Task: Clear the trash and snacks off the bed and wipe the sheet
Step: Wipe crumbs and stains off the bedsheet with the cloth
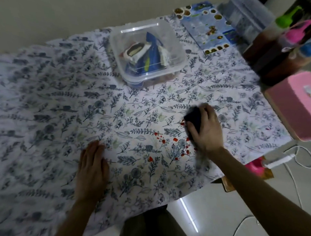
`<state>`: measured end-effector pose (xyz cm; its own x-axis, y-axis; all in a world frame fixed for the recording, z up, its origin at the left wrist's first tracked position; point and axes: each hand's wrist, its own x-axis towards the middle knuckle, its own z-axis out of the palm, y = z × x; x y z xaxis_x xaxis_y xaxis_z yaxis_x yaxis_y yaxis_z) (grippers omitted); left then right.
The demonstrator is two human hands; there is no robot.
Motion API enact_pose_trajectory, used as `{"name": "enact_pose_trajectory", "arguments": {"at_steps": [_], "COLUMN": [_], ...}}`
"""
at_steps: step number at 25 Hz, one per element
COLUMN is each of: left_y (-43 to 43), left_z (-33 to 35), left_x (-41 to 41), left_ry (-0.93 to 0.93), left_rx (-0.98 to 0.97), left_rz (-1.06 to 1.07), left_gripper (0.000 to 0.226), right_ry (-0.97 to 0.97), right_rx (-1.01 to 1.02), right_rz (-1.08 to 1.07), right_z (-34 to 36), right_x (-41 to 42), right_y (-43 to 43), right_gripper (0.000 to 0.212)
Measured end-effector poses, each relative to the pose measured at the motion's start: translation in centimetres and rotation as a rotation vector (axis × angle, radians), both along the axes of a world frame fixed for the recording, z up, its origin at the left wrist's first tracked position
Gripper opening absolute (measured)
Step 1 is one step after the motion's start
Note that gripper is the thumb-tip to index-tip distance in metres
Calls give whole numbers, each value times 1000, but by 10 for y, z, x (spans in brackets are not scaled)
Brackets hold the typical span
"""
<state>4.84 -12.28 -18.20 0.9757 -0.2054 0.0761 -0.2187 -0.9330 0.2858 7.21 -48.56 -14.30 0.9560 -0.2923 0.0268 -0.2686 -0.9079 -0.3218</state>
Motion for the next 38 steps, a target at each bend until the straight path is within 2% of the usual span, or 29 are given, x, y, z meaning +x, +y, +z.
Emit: {"name": "enact_pose_trajectory", "arguments": {"at_steps": [5,9,12,16,19,27,30,35,36,38], "left_y": [0,0,0,-1,0,1,-1,-3,-2,0], "left_z": [2,2,3,2,1,1,4,2,2,3], "left_x": [-2,-3,-3,-2,-2,-3,-3,-2,-3,-3], "left_ry": [18,33,39,34,32,38,37,25,29,29], "left_rx": [14,40,38,38,26,55,51,35,31,39], "left_rz": [6,4,5,4,5,19,24,23,19,11], "left_gripper": [49,51,51,50,49,48,49,50,50,50], "right_ry": [27,25,28,55,59,42,76,82,80,77], "right_rx": [42,-18,44,26,27,140,63,-23,-11,33], "right_rz": [506,720,610,101,-130,215,422,665,618,353], "right_z": [-8,-19,-9,6,6,-9,-20,-22,-20,-10], "right_x": [-14,-60,-90,-79,-48,-41,-58,-99,-108,-113], "right_y": [103,102,40,-65,-72,129,175,100,73,15], "right_gripper": [72,73,75,76,75,76,74,74,75,77]}}
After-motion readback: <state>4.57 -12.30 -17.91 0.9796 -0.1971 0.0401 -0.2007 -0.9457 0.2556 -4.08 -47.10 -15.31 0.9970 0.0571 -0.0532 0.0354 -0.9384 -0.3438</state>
